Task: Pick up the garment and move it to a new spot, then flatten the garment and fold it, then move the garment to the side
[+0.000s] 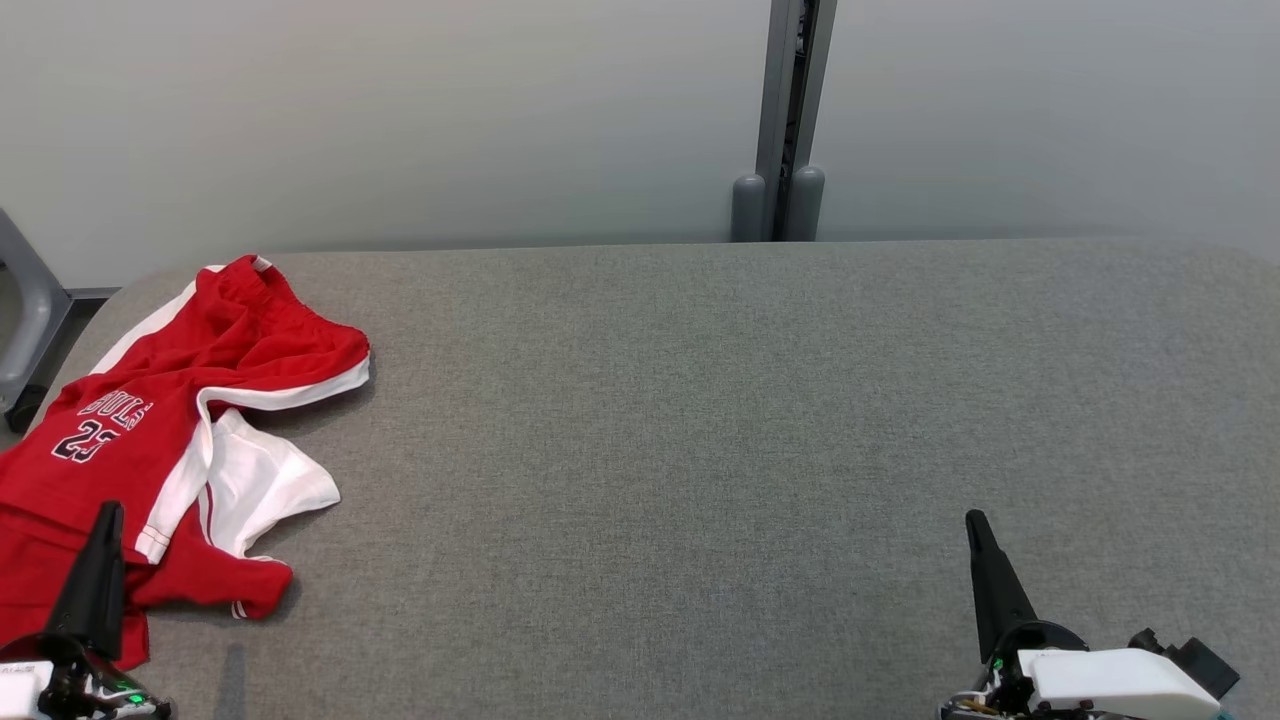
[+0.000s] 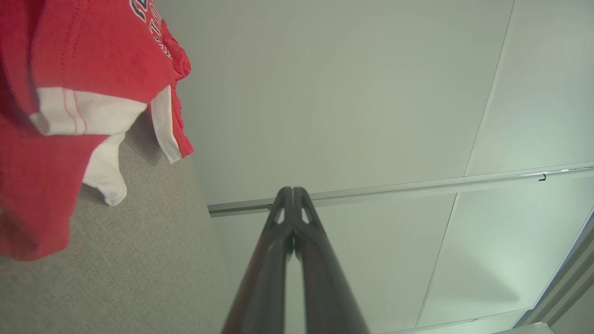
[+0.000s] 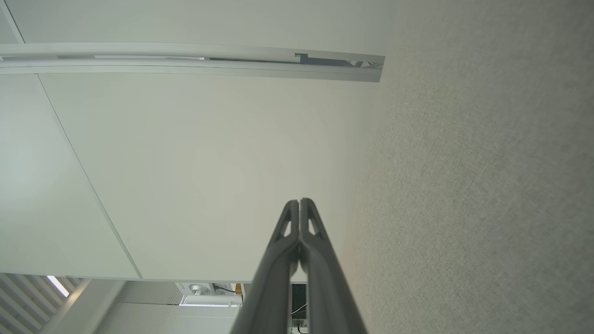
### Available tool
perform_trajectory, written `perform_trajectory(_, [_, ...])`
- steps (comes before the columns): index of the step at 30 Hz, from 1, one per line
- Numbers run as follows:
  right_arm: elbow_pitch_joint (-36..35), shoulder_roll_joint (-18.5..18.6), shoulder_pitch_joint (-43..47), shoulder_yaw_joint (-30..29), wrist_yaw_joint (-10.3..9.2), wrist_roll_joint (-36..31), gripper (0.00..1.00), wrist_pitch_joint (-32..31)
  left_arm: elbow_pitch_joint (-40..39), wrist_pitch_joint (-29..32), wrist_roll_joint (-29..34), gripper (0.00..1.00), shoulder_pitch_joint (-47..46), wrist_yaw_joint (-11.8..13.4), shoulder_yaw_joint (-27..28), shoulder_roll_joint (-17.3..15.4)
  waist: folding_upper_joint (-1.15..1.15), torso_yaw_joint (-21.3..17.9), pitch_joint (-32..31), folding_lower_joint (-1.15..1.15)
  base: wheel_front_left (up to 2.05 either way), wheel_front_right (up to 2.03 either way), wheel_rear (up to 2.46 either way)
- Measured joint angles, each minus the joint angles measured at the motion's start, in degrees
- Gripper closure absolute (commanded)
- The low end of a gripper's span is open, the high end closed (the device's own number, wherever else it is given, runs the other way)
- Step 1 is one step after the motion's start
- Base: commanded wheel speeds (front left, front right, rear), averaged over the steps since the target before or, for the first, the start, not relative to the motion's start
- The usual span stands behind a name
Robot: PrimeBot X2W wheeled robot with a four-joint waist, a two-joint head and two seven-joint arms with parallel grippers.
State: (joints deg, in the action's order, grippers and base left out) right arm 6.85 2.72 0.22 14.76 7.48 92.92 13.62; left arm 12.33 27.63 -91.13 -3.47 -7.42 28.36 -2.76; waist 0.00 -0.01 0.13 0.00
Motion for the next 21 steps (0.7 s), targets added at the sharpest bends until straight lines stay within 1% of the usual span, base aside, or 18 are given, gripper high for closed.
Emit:
perform_trajectory(2, [0.0, 0.0, 0.0, 0.02, 0.0, 0.0, 1.0, 0.0, 0.0, 0.0, 0.0, 1.0, 0.0, 0.0, 0.0, 0.0, 0.0, 0.0, 0.0, 0.0, 0.0, 0.0, 0.0])
perform_trajectory(3, [0.19, -0.02, 0.11, 0.07, 0.0, -0.01, 0.0, 0.0, 0.26, 0.0, -0.01, 0.0, 0.09, 0.0, -0.01, 0.11, 0.0, 0.0, 0.0, 0.0, 0.0, 0.0, 0.0])
perform_trajectory(6, [1.27, -0.18, 0.76, 0.36, -0.08, -0.01, 0.0, 0.01, 1.33, 0.0, -0.02, 0.0, 1.0, 0.01, -0.07, 0.77, 0.0, 0.0, 0.0, 0.0, 0.0, 0.0, 0.0])
perform_trajectory(7, [2.09, -0.31, 1.57, 0.54, -0.09, -0.01, 0.0, 0.01, 2.38, -0.12, -0.09, 0.0, 2.15, 0.01, -0.16, 1.7, 0.0, 0.0, 0.01, 0.0, 0.0, 0.0, 0.0])
perform_trajectory(9, [2.35, -0.33, 1.71, 0.56, -0.11, -0.01, 0.0, 0.01, 2.67, -0.66, -0.09, 0.0, 2.47, 0.02, -0.44, 1.99, 0.0, 0.01, 0.01, 0.0, 0.0, 0.0, 0.0])
perform_trajectory(21, [1.0, -0.31, 1.09, -0.91, -0.23, -0.02, 0.0, 0.03, 0.96, -7.35, 0.1, 0.0, 2.48, 0.02, -5.47, 1.71, 0.0, 0.09, 0.01, 0.0, 0.0, 0.0, 0.0])
